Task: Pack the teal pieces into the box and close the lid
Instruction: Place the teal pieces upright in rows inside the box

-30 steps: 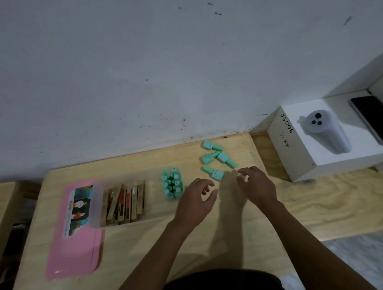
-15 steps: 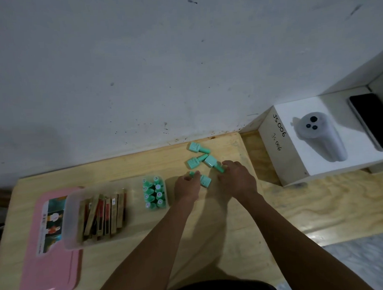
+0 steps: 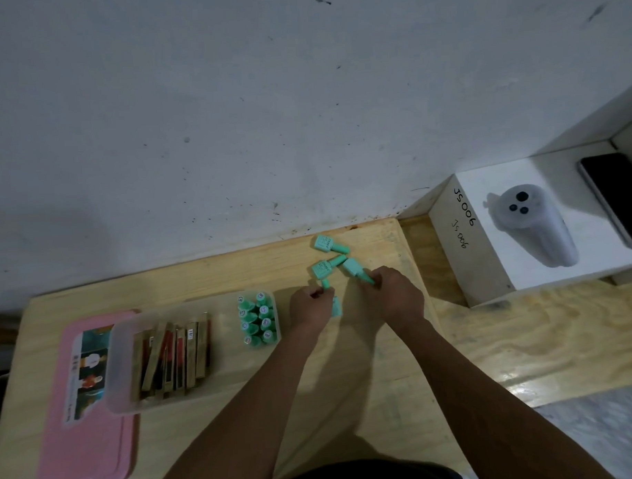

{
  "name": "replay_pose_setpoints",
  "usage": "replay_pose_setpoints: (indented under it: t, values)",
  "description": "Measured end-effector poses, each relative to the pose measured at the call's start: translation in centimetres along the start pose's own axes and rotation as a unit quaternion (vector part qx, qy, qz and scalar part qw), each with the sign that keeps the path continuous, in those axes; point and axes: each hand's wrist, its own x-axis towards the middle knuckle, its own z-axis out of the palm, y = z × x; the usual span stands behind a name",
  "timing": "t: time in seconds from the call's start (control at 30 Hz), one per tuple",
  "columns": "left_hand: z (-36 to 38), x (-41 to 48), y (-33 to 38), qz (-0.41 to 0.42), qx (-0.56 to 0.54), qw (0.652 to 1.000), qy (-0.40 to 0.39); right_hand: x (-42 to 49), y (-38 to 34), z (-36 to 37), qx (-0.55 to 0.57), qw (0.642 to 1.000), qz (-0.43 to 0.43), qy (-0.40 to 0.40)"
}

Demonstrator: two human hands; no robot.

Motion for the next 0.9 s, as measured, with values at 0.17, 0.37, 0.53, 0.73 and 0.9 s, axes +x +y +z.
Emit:
replay_pose_setpoints:
  t: [0.17, 0.37, 0.53, 0.73, 0.9]
  values:
    - [-1.8, -1.8, 0.1, 0.095, 0.015, 0.995, -0.019, -2.0, 0.0, -0.9, 0.068, 0.996, 0.036, 0.042]
    - [-4.5, -3.9, 0.0, 0.096, -0.074, 0.992, -0.027, -4.5, 0.0, -1.5, 0.255, 0.963, 0.06, 0.068]
    - [-6.9, -5.7, -0.3, 0.117, -0.139, 0.983, -0.038, -7.6, -1.6, -2.9, 0.405, 0.911, 0.074, 0.035]
    - [-10.2, -7.6, -0.4, 0.111, -0.225, 0.965, -0.073, -10.2, -4.2, -3.3, 0.496, 0.86, 0.104, -0.053]
    - [-13.4, -8.3, -1.5, 0.127, -0.228, 0.964, -0.05, -11.6, -5.8, -2.5, 0.48, 0.872, 0.062, -0.071]
